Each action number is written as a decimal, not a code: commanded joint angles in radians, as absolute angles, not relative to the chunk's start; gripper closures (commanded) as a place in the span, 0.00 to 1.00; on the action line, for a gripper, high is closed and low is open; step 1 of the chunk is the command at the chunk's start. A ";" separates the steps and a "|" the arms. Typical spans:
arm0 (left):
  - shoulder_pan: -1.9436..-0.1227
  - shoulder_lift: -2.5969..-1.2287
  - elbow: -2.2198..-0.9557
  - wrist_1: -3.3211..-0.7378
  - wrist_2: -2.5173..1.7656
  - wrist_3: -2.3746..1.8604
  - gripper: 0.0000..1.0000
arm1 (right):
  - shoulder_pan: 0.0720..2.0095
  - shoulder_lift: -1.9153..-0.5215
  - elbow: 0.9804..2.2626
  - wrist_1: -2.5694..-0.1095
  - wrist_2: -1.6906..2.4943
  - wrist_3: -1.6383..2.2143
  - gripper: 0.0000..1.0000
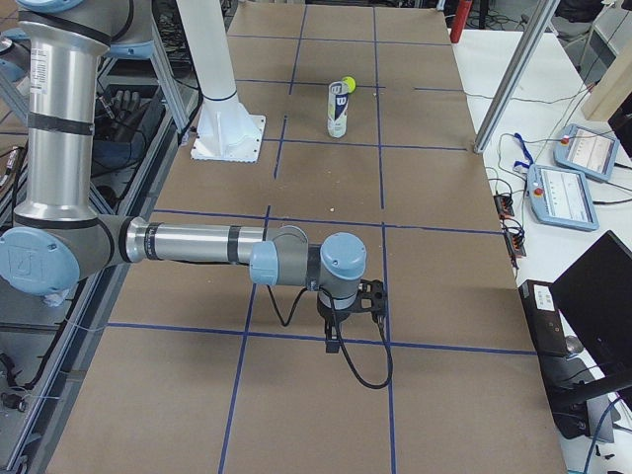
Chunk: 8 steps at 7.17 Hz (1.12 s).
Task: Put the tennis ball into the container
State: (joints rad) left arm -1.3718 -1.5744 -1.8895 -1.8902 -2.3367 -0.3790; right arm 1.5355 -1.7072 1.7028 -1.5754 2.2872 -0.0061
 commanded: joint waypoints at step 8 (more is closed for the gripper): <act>-0.747 -1.792 -1.839 -1.901 -1.902 -1.173 0.00 | 1.536 -1.707 1.703 -1.575 2.287 -0.006 0.00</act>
State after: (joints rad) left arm -0.7858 -1.7815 -1.8642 -1.9002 -1.9312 -1.1427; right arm 1.5355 -1.7063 1.7027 -1.5754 2.2872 -0.0061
